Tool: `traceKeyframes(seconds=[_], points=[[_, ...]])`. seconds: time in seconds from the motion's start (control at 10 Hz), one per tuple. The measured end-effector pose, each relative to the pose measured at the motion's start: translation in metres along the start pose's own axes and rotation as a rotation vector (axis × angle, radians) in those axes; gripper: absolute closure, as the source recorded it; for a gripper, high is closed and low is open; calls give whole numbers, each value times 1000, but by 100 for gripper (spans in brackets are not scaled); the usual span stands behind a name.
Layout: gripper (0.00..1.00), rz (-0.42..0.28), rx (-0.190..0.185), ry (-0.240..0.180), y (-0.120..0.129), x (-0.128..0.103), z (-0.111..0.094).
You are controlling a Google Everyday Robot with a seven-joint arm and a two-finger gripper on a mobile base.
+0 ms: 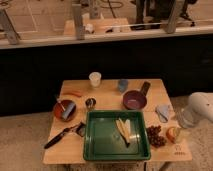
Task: Place apple in paper cup
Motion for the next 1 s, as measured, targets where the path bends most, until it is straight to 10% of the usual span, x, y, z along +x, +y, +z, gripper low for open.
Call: traceKeyframes(seconds=[1.0], points=[[20,-53,-3,-76,18,0,25]])
